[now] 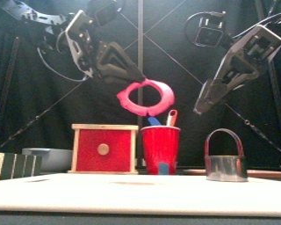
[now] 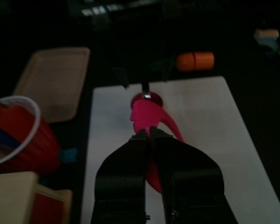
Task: Get the cutter from the drawer then cut the dough then place the extra dough in the bowl
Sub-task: Place the extra dough in the bowl
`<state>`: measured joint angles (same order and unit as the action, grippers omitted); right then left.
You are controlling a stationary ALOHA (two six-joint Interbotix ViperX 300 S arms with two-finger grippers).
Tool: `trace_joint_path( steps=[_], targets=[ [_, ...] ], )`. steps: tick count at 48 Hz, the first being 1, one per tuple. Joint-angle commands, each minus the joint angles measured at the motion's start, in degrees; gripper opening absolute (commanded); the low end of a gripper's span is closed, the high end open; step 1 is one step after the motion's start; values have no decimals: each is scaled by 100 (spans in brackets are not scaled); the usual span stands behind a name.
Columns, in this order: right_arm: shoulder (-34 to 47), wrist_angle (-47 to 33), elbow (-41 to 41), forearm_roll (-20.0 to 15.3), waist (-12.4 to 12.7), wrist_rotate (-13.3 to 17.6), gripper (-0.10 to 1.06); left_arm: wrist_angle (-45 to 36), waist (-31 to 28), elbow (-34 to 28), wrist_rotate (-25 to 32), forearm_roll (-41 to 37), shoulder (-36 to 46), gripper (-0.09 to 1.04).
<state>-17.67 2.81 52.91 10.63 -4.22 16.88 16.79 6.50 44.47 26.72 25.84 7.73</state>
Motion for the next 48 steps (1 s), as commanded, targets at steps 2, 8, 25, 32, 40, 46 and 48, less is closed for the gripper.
trace_joint_path(
  steps=[2,8,25,32,40,46,48],
  targets=[
    [-123,-44,-105,0,26,0,88,378,-404,396,9,-18,747,43],
    [-123,-44,-88,-9,18,0,88,492,-905,949,0,-18,1512,43],
    [-105,-44,-88,0,26,0,88,396,-2312,2232,0,105,4008,44],
    [-105,-44,-53,-9,26,0,88,-97,-2918,2593,0,97,4614,44],
    [-97,-44,-35,0,26,0,88,-1178,-3516,2733,0,44,4685,44],
    [-97,-44,-18,0,26,0,88,-1934,-3727,2733,-9,-185,4588,44],
    [-97,-44,-18,0,35,0,88,-2118,-3735,2742,-9,-255,4526,44]
  ],
)
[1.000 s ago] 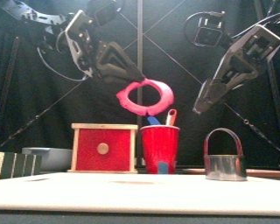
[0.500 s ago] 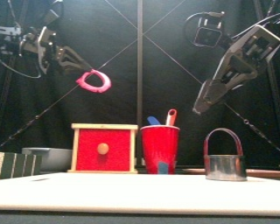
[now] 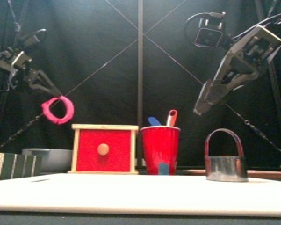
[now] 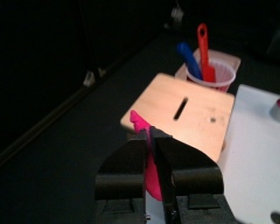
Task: Get the cutter from the drawer then cut the dough then place the extra dough in the bowl
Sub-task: Place the extra dough in the bowl
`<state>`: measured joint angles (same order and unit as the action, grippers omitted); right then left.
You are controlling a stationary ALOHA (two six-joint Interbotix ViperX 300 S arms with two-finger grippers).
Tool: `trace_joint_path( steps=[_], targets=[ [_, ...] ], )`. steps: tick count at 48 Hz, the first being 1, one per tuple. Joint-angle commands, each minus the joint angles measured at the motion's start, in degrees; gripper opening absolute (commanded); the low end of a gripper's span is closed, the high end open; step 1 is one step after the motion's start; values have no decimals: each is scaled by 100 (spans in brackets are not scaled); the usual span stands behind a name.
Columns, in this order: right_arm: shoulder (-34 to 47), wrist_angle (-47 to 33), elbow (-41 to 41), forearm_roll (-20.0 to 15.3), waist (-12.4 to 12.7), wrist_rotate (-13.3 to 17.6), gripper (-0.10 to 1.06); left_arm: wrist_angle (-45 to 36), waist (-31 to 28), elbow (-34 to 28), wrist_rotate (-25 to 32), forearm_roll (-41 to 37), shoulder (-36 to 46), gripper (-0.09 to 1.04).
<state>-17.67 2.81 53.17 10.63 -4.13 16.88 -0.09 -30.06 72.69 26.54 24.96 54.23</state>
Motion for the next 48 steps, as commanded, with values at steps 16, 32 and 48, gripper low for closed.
trace_joint_path(
  steps=[16,32,48],
  targets=[
    [-9,-44,-53,-18,123,0,88,-176,-79,9,-9,-378,-1362,68],
    [26,-44,-88,-62,123,9,88,861,88,-26,-35,237,-1547,98],
    [18,-281,-202,62,167,-79,88,2373,1468,-123,0,721,-1477,98]
  ],
)
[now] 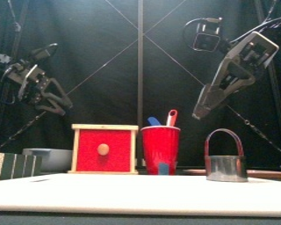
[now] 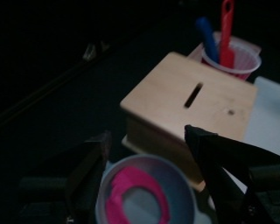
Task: Get the cutter from the drawer then cut the dough then place the extra dough in the bowl
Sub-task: Place the extra dough in the bowl
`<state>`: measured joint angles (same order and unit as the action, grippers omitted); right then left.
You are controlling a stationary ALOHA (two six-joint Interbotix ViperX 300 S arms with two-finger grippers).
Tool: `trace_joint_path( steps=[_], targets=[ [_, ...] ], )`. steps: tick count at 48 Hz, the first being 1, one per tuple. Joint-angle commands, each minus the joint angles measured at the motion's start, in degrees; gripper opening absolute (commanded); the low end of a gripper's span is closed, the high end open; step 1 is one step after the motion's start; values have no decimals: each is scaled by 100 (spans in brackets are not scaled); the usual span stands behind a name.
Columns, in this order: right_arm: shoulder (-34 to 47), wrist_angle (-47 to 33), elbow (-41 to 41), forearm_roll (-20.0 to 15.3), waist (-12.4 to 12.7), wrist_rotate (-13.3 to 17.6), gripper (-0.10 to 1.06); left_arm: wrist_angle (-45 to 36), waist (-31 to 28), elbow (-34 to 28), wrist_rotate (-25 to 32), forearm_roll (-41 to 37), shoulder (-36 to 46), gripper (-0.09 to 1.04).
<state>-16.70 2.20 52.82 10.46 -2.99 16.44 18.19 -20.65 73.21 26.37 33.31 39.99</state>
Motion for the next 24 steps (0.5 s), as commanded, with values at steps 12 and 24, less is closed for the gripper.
trace_joint_path(
  steps=[12,24],
  targets=[
    [-97,-1468,-105,694,466,-9,88,2039,1758,-167,0,-1230,-360,97],
    [-70,-2733,158,984,1072,-26,88,2435,2232,-369,-9,-1591,-1028,90]
  ],
)
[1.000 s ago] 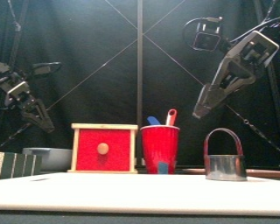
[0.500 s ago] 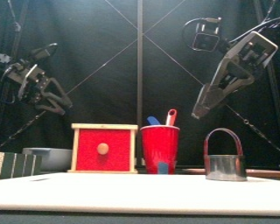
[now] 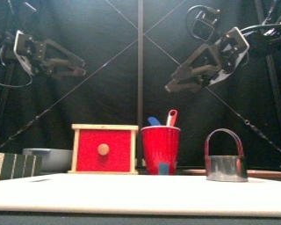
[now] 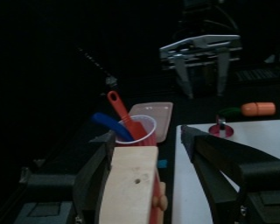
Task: Get the cutter from the drawer then cut the dough then place the extra dough in the bowl
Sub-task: Place the extra dough in the bowl
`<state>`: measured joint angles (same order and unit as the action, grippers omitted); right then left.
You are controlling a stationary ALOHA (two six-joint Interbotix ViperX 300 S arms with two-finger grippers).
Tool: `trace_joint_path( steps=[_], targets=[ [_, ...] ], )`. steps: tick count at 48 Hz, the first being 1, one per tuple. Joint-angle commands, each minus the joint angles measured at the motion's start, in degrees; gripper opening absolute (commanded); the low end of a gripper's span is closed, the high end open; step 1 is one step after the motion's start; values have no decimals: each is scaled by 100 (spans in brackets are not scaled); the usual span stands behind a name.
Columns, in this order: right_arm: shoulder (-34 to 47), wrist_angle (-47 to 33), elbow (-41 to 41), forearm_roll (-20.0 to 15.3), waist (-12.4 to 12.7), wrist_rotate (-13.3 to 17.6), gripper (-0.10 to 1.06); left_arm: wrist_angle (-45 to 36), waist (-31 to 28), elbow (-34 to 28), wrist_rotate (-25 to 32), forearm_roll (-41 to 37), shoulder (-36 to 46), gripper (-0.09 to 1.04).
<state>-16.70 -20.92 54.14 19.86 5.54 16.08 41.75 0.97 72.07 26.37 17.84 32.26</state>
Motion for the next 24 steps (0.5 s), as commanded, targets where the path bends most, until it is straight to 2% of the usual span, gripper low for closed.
trace_joint_path(
  steps=[1,11,24],
  targets=[
    [-70,-510,62,44,255,9,88,79,70,-281,-9,-44,-316,89],
    [-53,-1160,229,9,448,18,88,114,105,-492,-18,-44,-721,83],
    [-53,-1248,255,-123,475,35,88,114,105,-422,-18,26,-791,82]
  ],
)
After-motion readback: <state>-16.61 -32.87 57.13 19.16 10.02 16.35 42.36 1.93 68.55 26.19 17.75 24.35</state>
